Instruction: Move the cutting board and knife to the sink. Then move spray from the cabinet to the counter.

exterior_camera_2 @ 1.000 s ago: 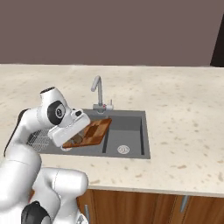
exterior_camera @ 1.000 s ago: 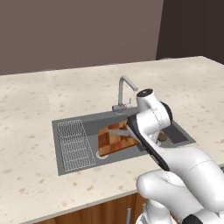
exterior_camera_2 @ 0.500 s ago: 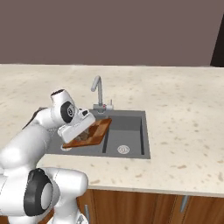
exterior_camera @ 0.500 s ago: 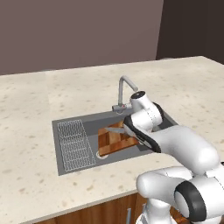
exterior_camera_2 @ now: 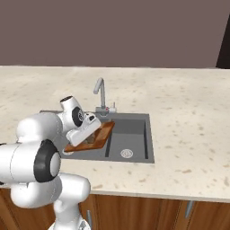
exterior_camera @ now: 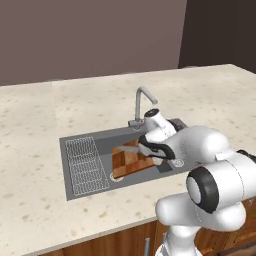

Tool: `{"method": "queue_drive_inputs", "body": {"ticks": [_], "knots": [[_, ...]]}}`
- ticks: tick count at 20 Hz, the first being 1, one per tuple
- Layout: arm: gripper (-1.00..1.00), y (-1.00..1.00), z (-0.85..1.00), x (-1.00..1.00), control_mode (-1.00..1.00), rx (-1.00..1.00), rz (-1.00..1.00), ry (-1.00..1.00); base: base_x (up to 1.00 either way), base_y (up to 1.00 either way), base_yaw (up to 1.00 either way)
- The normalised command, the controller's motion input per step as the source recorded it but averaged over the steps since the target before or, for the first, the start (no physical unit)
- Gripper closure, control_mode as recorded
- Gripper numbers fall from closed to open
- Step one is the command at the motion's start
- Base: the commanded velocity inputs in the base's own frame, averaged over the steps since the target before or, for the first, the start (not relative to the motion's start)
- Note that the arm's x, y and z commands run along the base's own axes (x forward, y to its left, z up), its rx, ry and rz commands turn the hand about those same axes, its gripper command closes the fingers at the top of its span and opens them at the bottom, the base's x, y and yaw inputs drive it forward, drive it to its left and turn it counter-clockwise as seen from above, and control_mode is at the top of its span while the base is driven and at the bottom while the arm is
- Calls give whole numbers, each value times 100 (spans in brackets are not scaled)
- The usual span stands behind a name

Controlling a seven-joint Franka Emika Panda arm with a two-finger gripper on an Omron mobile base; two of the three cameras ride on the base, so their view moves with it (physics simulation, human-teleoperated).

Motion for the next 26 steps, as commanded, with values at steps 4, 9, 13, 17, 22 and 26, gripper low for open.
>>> {"method": "queue_drive_inputs", "body": {"ticks": [4, 9, 13, 17, 22, 26], "knots": [[100, 12, -46, 47, -100, 0, 0, 0, 0, 0, 0], [100, 8, -32, 44, -100, 0, 0, 0, 0, 0, 0], [100, 0, -20, 42, -100, 0, 0, 0, 0, 0, 0], [100, 0, -19, 43, -100, 0, 0, 0, 0, 0, 0], [100, 0, -22, 41, -100, 0, 0, 0, 0, 0, 0], [100, 2, -28, 33, -100, 0, 0, 0, 0, 0, 0]]}}
